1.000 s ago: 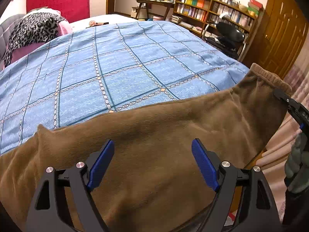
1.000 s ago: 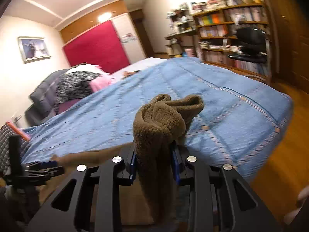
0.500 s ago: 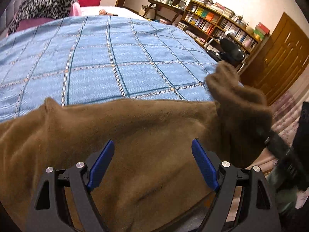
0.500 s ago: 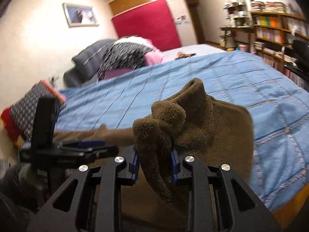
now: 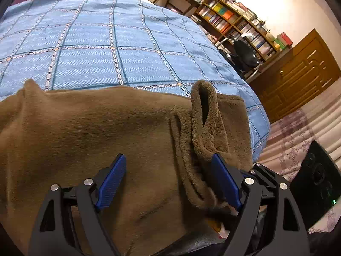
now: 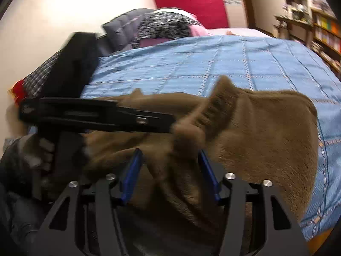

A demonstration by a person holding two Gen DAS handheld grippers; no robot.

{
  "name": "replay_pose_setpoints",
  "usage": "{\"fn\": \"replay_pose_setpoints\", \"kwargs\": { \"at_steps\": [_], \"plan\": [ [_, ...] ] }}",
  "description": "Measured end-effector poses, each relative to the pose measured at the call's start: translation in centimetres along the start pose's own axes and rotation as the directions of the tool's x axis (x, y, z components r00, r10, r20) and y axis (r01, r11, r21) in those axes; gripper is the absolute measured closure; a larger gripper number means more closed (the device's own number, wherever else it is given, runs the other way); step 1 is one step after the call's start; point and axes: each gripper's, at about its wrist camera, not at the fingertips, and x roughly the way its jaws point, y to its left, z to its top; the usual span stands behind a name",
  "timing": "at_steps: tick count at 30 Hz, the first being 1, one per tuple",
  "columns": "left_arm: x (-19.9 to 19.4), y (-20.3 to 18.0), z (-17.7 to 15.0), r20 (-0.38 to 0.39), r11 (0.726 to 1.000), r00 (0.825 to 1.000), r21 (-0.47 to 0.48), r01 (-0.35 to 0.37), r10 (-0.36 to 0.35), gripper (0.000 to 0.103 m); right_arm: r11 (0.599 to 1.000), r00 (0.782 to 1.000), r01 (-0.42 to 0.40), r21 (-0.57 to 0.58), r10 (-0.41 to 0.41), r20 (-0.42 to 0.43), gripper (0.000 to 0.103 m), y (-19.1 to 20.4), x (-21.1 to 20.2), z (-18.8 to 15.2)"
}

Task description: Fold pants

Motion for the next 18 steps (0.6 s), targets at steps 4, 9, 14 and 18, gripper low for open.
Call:
{"fn": "replay_pose_setpoints", "kwargs": {
  "at_steps": [4, 9, 14, 18],
  "plan": [
    [0.6, 0.1, 0.3, -0.025, 1.0, 0.999, -0.017, 0.021, -0.021, 0.015, 0.998, 0.998, -0.059, 0.007, 0.06, -0.037, 0.041, -0.1, 0.6, -0.7],
    [1.3, -0.5, 0.4, -0.067, 0.998, 0.996, -0.023, 0.054, -0.055, 0.015, 0.99, 0.988, -0.142, 0.014, 0.142, -0.061, 0.041, -0.2, 0.4, -1.1],
    [2.5, -2.0, 0.4, -0.122, 0.997, 0.99, 0.013, 0.077, -0.075, 0.015, 0.982, 0.979, -0.189, 0.023, 0.19, -0.075, 0.041, -0.5, 0.4, -1.3],
    [3.3, -3.1, 0.4, -0.149, 0.996, 0.986, 0.04, 0.084, -0.077, 0.015, 0.979, 0.977, -0.199, 0.041, 0.202, -0.073, 0.041, -1.1, 0.1, -1.6]
  ]
}}
